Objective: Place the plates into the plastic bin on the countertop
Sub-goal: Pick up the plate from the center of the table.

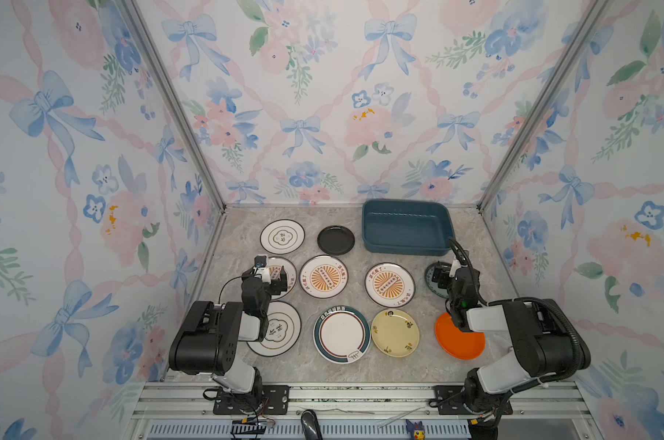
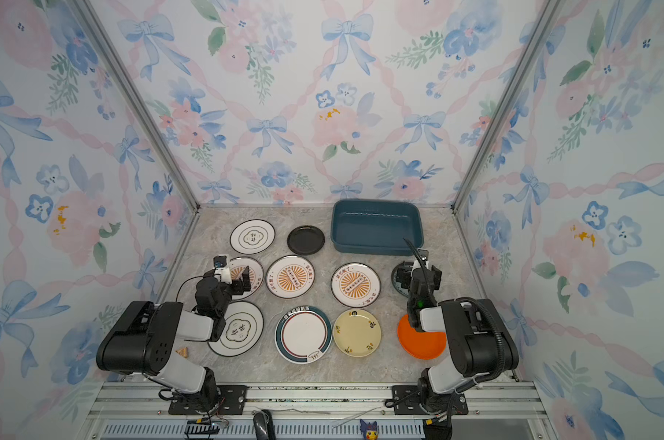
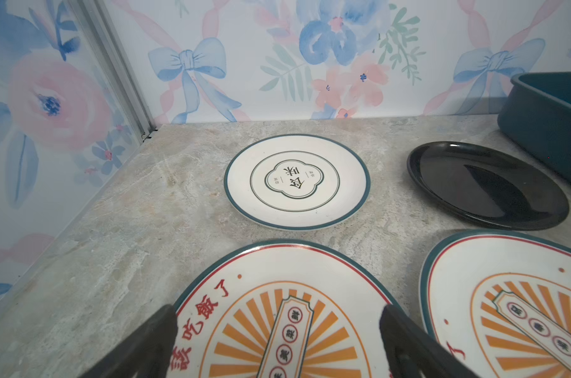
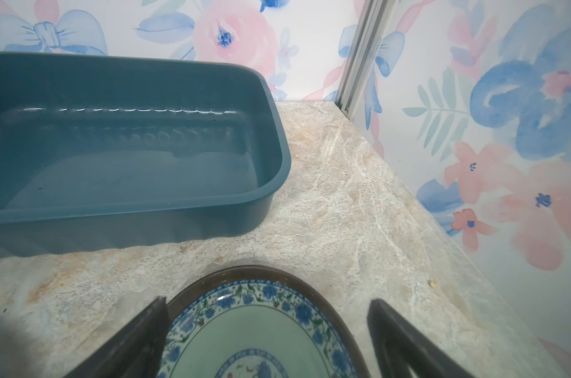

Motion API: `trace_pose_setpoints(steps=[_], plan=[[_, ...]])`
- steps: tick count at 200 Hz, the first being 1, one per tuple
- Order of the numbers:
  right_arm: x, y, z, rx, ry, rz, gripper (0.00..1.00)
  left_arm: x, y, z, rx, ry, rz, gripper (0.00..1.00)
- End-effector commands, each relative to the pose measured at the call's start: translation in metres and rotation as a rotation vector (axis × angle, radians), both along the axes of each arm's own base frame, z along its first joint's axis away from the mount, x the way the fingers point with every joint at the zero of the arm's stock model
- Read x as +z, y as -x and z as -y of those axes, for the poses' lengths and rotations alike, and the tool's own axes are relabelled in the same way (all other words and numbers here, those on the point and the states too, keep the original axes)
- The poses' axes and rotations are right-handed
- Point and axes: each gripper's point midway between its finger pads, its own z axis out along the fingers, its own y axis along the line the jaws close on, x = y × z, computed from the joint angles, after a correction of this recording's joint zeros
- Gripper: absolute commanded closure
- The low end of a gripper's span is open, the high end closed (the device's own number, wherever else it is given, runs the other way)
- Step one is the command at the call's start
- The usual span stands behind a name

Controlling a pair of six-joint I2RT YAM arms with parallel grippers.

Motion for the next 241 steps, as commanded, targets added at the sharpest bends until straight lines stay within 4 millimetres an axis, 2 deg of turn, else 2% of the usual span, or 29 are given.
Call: trace_pose_setpoints(steps=[1, 241], plan=[[0.0057, -0.0025, 0.0004, -0.001, -0.015, 0.018, 0.03, 0.0109, -0.0031, -0.0009, 0.003, -0.019, 0.037, 0.02], [0.0058, -0.0026, 0.0004, -0.001, -0.015, 0.018, 0.03, 0.0095, -0.0032, -0.0019, -0.008, 0.0, 0.034, 0.02]])
